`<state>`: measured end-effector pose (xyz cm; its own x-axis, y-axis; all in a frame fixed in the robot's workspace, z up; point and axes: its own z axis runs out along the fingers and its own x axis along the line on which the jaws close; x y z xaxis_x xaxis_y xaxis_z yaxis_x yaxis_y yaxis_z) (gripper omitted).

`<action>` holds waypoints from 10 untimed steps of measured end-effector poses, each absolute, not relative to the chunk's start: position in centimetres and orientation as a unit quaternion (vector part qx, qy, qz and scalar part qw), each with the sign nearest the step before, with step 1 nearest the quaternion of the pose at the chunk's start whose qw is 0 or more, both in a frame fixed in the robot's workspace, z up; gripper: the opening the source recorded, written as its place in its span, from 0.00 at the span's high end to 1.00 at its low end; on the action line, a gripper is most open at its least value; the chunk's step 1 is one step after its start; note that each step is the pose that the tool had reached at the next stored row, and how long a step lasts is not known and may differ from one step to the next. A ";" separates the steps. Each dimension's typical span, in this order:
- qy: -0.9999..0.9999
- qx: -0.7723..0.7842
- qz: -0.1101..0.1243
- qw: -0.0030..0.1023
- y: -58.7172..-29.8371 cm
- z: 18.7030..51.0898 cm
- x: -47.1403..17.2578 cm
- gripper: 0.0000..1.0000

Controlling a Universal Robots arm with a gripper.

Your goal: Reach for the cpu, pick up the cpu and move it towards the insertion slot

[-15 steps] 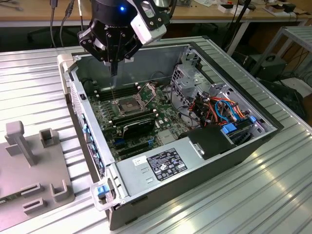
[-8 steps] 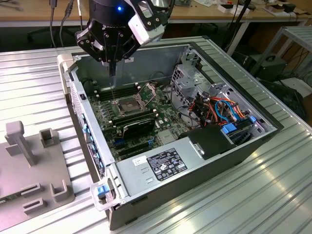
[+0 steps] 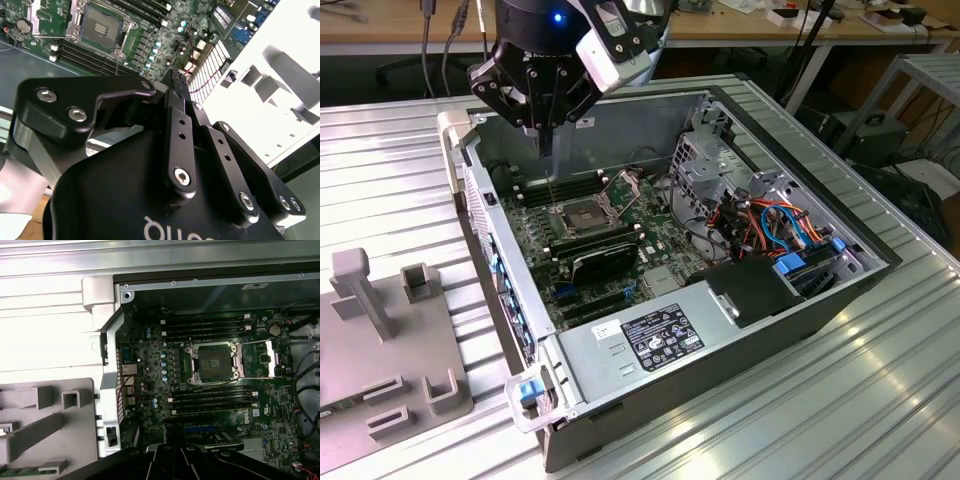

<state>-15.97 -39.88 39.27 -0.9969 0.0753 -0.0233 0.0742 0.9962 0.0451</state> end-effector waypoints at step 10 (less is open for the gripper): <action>0.999 0.037 0.022 0.012 -39.9 39.3 -16.6 0.89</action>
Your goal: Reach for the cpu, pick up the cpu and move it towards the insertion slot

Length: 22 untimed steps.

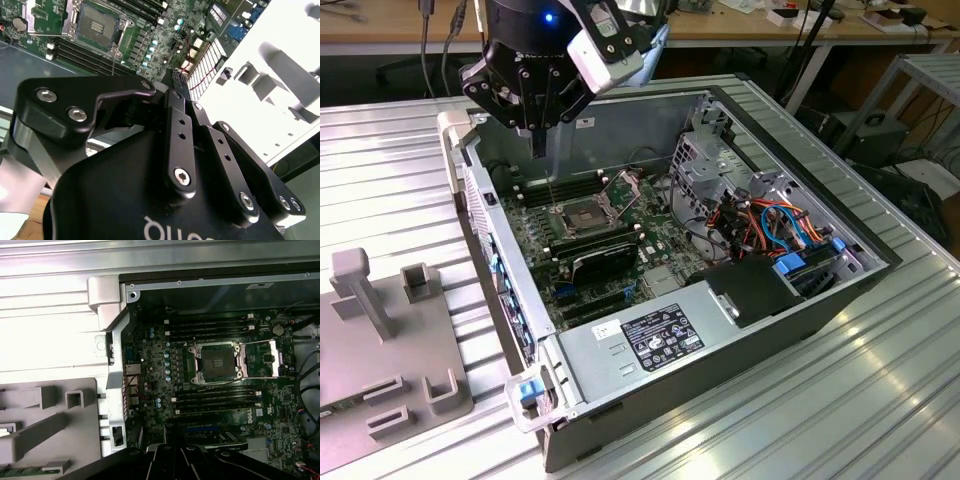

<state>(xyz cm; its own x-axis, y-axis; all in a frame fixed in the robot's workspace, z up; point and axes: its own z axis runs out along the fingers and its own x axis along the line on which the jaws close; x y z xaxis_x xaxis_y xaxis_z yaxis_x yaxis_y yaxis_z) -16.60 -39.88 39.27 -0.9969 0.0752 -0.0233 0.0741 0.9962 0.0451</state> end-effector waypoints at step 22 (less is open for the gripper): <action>0.999 0.037 0.022 0.012 -39.9 39.3 -18.2 0.89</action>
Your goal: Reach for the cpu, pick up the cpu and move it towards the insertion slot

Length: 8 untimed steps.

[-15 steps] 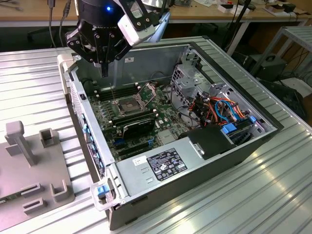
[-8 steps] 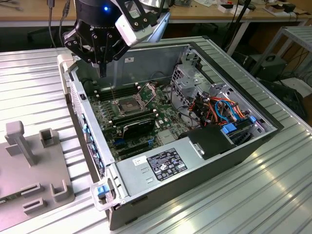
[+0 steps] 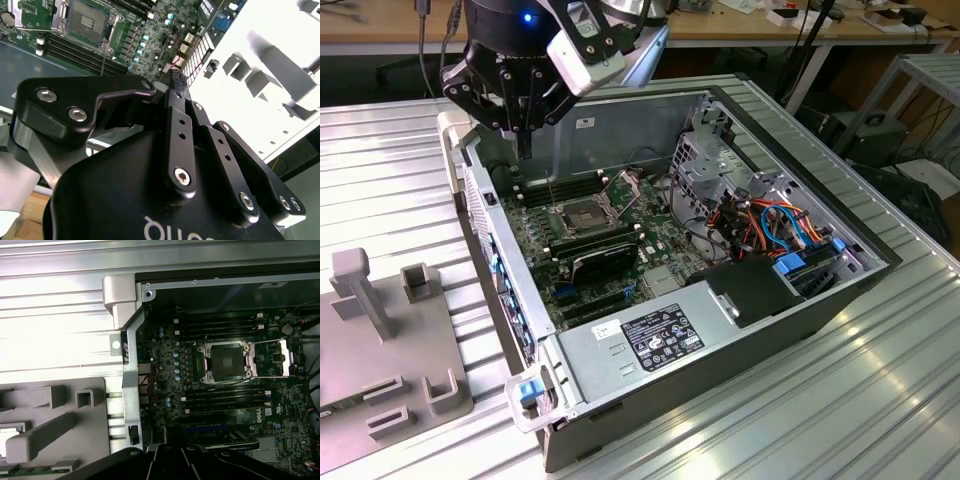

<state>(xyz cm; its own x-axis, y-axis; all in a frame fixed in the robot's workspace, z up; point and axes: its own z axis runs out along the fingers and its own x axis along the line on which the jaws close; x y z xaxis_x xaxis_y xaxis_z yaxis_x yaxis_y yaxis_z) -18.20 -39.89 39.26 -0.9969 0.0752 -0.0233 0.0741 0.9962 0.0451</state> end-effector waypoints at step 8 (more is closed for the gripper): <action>0.999 0.037 0.022 0.013 -39.9 39.3 -18.8 0.89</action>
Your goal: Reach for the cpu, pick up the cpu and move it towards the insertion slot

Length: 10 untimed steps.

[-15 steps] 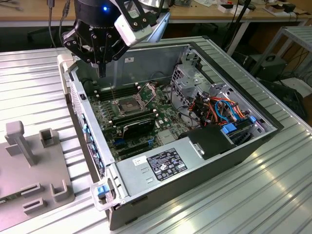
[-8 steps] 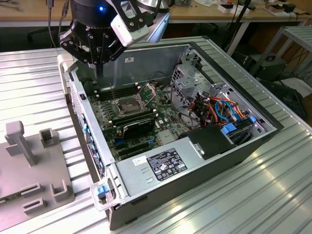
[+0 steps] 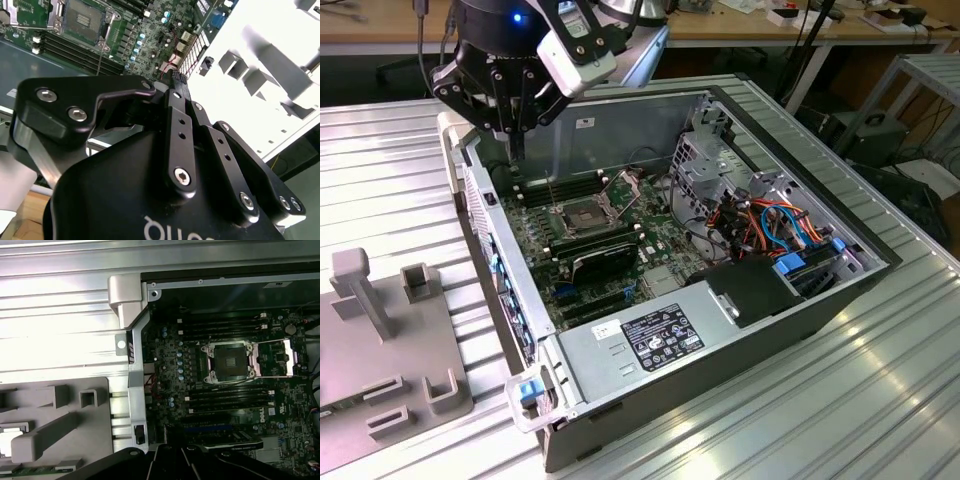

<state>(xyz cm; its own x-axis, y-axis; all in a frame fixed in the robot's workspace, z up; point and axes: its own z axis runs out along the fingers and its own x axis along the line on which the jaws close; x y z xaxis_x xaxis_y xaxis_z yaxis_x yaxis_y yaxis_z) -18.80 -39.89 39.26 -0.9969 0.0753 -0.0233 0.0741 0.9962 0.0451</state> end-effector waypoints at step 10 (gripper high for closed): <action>0.999 0.037 0.022 0.012 -39.9 39.3 -19.7 0.89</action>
<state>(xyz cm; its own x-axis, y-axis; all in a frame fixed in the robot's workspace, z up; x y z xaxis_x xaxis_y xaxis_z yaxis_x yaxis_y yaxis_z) -19.71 -39.89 39.26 -0.9969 0.0753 -0.0233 0.0742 0.9962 0.0450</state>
